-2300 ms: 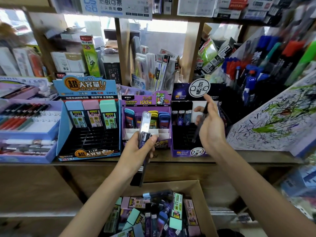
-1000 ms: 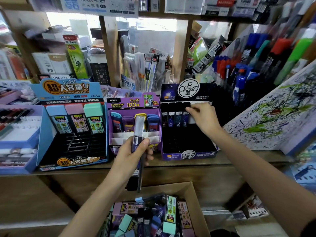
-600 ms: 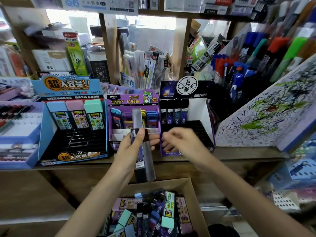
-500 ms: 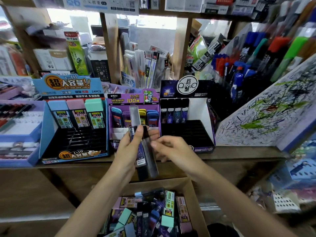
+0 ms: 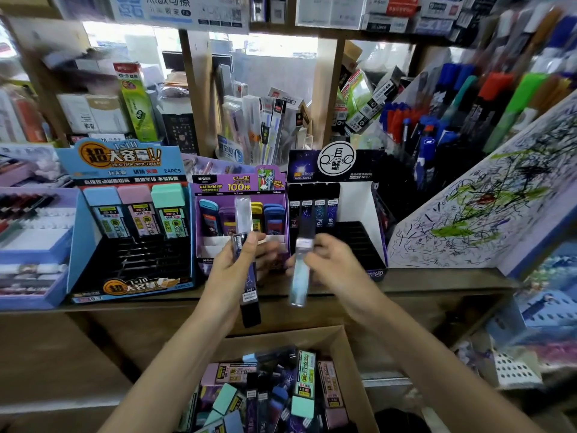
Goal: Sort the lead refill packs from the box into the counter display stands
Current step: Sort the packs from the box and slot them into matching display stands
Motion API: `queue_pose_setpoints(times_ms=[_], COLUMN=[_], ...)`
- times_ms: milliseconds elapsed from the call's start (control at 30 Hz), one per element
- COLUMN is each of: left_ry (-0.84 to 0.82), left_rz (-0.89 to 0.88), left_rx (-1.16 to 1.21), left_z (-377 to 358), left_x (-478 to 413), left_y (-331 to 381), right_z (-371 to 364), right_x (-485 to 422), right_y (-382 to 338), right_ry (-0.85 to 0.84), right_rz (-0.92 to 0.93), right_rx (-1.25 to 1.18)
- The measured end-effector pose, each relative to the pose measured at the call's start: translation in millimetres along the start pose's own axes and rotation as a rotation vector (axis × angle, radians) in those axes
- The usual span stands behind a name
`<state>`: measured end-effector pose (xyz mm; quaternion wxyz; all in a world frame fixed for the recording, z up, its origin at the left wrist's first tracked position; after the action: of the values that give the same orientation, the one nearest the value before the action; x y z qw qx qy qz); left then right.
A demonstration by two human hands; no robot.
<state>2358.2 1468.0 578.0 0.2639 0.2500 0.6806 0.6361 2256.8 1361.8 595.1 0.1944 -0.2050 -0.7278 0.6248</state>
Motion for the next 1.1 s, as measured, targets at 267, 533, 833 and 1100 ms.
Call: queue_pose_setpoints(times_ms=[267,533,833,1100], left_ry=[-0.014,-0.012,-0.087,-0.115], left_rz=[-0.093,-0.075,0.098,0.084], left_rx=[-0.282,-0.403,-0.153,-0.063], left_z=[-9.0,-23.8,-16.9,-19.2], left_x=[-6.2,-18.5,-19.1,-15.6], left_y=[-6.5,-20.0,-35.4,-25.7], right_z=[86.7,105.3,101.9,107.8], right_x=[-27.3,-70.8,-93.5,-98.8], right_y=[-74.9,-83.8,-52.2,-45.9], right_ry=[0.273,0.343,0.178,0.18], right_rz=[0.229,0.279,0.102,-0.007], right_rx=[0.227,0.658,0.746,0.608])
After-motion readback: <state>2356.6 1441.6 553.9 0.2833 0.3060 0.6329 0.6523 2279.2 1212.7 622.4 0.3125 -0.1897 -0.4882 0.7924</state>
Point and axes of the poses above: each hand's wrist, its own x-axis away from the middle knuckle, its own z-axis out of the back of the hand, y = z × x, the point moved 7 cm from there along -x, towards the middle knuckle, and after that the axes turned 13 degrees about -x, right-handed, at the moved point
